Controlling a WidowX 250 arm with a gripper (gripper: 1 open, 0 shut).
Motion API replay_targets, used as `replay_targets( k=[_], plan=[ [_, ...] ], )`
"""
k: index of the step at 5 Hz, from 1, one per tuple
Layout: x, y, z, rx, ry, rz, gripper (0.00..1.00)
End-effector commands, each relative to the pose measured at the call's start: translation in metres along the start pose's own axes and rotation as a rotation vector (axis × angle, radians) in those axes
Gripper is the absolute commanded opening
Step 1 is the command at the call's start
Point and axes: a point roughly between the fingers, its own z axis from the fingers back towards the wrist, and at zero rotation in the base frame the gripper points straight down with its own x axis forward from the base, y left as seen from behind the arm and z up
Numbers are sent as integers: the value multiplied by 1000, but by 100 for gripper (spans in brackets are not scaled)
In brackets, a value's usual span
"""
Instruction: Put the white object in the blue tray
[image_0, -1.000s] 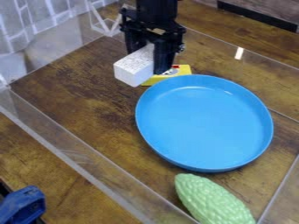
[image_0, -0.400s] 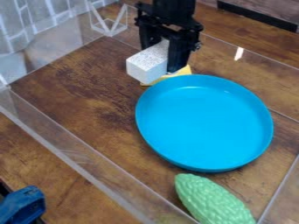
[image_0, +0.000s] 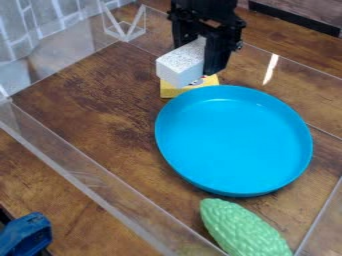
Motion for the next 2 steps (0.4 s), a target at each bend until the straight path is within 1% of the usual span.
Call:
replay_targets(
  k=[1, 2],
  plan=[
    [14, -10, 34, 23, -112, -39, 0],
    [19, -15, 32, 28, -122, -50, 0]
  ],
)
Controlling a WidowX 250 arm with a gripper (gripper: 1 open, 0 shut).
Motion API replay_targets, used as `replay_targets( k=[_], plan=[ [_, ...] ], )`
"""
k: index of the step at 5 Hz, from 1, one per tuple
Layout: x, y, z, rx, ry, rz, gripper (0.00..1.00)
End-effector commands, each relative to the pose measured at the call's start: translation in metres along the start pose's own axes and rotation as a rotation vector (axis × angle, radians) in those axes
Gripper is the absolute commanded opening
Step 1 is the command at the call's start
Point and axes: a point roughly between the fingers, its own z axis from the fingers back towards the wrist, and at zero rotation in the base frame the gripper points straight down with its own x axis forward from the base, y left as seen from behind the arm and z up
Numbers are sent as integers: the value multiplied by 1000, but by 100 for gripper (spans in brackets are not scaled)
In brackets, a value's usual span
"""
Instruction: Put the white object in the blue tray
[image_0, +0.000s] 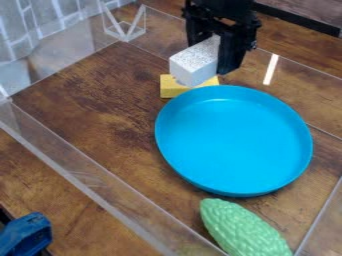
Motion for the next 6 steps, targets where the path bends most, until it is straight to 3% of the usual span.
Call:
replay_targets(
  k=[1, 4, 6],
  plan=[
    [17, -10, 23, 20, -92, -27, 0],
    [31, -46, 16, 22, -119, -46, 0],
    [61, -30, -1, 47, -117, -27, 0]
  ],
)
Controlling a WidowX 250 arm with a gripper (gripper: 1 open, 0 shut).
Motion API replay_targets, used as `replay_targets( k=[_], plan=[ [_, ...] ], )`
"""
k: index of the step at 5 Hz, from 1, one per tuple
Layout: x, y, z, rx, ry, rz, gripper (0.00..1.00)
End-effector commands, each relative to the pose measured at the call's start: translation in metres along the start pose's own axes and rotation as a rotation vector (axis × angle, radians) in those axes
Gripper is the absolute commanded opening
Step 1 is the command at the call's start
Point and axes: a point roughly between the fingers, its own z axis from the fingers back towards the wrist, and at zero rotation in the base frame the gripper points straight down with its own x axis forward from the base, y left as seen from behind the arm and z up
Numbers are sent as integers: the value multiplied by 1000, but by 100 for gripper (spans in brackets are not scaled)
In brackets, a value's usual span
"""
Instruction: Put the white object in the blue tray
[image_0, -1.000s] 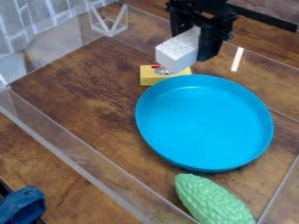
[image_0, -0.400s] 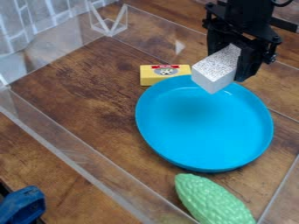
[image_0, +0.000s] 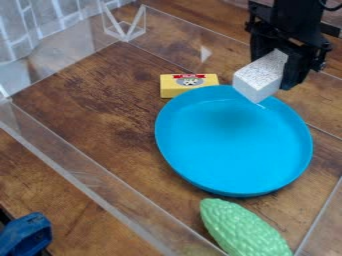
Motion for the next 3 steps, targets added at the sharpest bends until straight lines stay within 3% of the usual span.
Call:
replay_targets(
  k=[1, 3],
  plan=[
    [23, 23, 22, 34, -81, 29, 0],
    [24, 31, 13, 58, -79, 35, 0]
  ],
)
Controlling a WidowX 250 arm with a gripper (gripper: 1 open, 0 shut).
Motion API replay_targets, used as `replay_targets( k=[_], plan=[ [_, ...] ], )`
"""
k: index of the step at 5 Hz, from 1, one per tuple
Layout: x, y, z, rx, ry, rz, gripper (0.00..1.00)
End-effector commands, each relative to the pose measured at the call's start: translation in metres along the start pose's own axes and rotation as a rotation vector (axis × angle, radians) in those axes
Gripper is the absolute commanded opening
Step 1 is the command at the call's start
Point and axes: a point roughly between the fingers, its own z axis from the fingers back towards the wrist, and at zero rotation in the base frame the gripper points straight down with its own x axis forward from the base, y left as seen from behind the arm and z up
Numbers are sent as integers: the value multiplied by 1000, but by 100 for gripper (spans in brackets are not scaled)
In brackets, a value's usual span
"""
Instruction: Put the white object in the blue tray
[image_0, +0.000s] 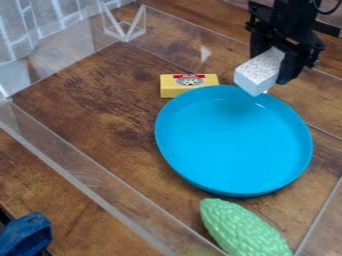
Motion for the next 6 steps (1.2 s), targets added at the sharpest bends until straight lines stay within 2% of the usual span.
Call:
replay_targets(
  k=[1, 6],
  plan=[
    [-2, 12, 21, 25, -63, 24, 0],
    [-6, 29, 27, 97, -102, -31, 0]
  ],
)
